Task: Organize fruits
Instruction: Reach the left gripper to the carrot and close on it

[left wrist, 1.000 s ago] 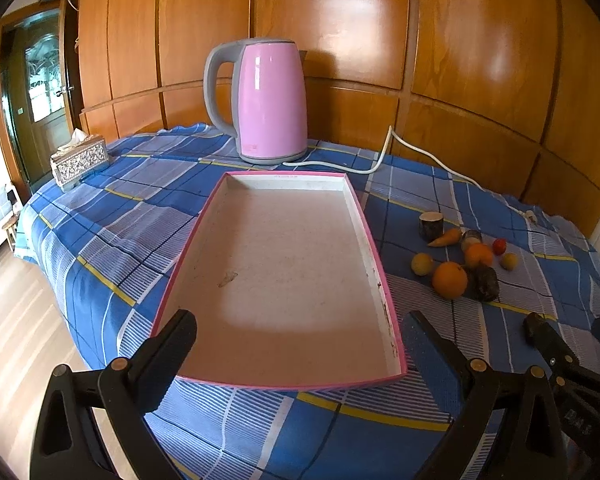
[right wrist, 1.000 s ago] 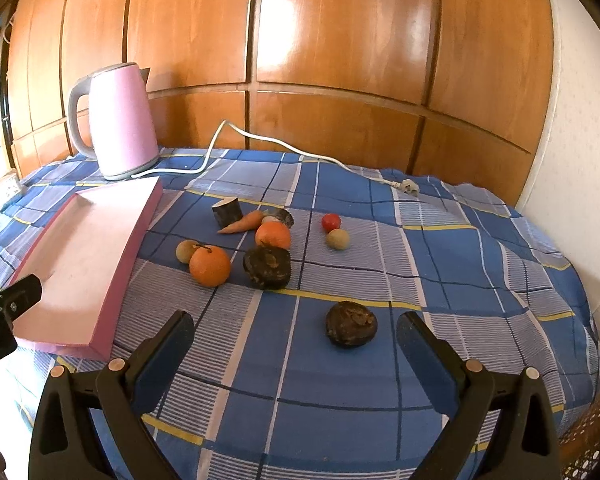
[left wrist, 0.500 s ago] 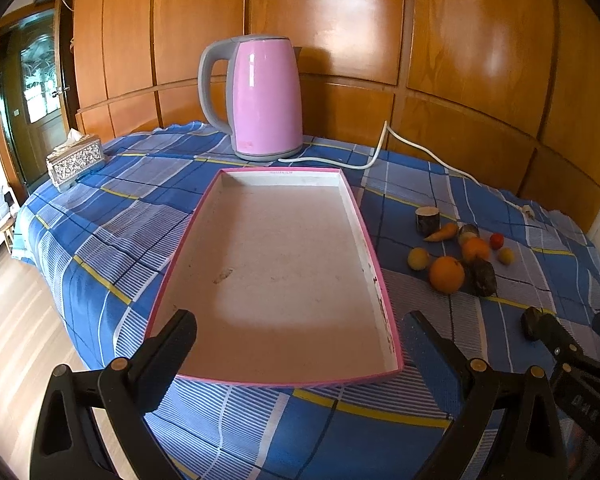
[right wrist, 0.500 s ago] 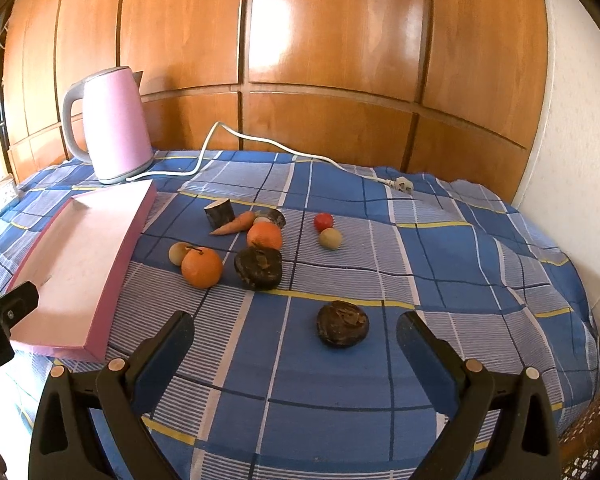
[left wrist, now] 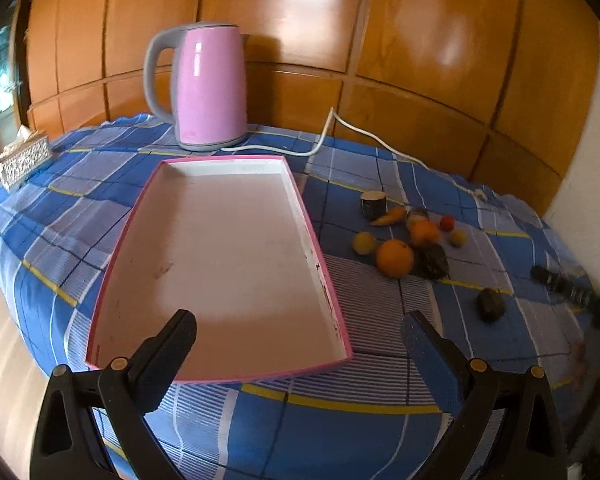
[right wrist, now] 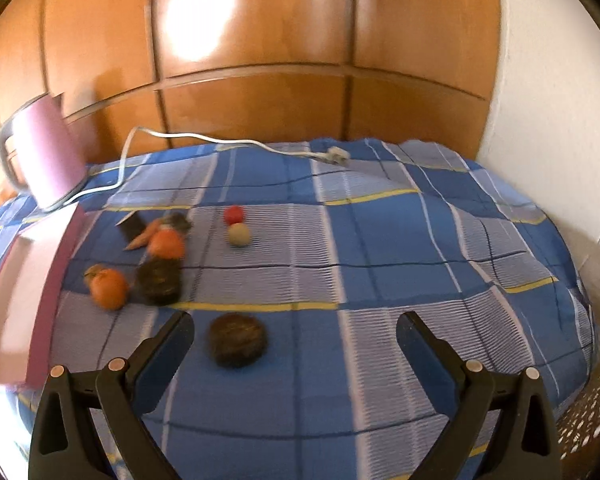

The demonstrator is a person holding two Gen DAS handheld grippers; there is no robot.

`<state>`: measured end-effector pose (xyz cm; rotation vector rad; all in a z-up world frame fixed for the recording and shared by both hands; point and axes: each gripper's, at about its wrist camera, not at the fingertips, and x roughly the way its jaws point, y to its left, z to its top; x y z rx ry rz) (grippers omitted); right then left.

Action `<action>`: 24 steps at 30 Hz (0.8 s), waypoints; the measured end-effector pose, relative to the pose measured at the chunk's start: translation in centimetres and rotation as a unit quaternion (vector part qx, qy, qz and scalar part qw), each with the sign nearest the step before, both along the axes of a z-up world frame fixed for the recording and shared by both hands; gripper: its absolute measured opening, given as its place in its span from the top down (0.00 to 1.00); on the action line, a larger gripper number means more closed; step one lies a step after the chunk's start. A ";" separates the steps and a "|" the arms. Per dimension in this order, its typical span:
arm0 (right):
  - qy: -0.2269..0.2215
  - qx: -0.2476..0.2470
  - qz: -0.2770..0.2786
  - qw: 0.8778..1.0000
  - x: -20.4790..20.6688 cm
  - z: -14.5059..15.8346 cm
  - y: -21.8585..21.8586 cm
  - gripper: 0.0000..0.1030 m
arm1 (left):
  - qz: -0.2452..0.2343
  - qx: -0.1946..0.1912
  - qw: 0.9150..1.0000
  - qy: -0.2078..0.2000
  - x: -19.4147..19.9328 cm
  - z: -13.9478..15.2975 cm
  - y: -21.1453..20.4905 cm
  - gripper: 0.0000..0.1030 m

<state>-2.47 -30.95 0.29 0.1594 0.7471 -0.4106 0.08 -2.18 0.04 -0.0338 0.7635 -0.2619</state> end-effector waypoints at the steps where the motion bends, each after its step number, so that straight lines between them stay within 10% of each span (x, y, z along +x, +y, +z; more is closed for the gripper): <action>1: 0.004 0.008 -0.004 1.000 0.3 0.3 -1.0 0.00 | -0.005 0.003 1.000 0.003 0.1 -0.1 -0.1 0.00; 24: 0.077 0.115 0.002 0.990 5.6 -0.3 -11.4 0.01 | -0.137 0.021 0.990 0.031 4.3 0.6 -3.8 0.00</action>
